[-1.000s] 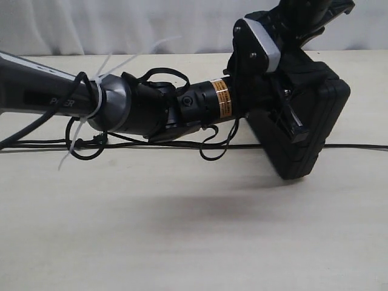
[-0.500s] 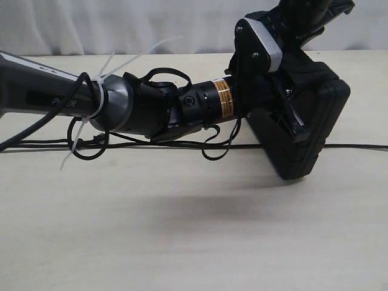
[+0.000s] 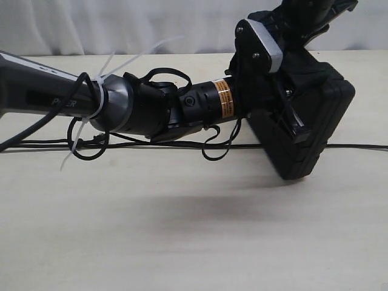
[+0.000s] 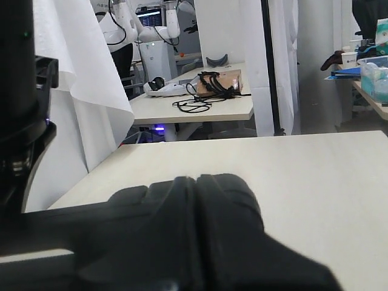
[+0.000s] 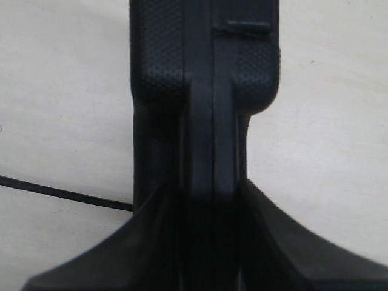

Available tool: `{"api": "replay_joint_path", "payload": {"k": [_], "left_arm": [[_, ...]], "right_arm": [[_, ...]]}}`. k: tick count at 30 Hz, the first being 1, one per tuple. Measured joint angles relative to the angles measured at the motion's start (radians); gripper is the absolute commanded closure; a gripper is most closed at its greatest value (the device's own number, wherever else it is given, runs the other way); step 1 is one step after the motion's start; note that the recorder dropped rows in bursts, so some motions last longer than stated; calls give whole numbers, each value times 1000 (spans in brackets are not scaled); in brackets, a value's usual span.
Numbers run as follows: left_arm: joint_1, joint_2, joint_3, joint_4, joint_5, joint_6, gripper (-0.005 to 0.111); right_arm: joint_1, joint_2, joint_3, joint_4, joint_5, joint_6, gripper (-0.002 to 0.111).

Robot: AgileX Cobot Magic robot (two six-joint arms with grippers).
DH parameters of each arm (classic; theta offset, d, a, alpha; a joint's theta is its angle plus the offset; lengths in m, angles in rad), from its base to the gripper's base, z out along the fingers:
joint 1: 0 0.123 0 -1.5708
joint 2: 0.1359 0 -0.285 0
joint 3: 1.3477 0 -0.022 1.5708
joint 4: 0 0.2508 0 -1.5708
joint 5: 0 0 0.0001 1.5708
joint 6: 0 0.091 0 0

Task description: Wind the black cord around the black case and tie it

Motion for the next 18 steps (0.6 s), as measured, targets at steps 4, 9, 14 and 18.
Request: {"api": "replay_joint_path", "payload": {"k": [4,9,14,18], "left_arm": [[0,0,0,0,0,0,107],[0,0,0,0,2,0,107],[0,0,0,2,6,0,107],[0,0,0,2,28,0,107]], "right_arm": [[0,0,0,10,0,-15,77],[0,0,0,17,0,-18,77],[0,0,0,17,0,-18,77],[0,0,0,17,0,-23,84]]}}
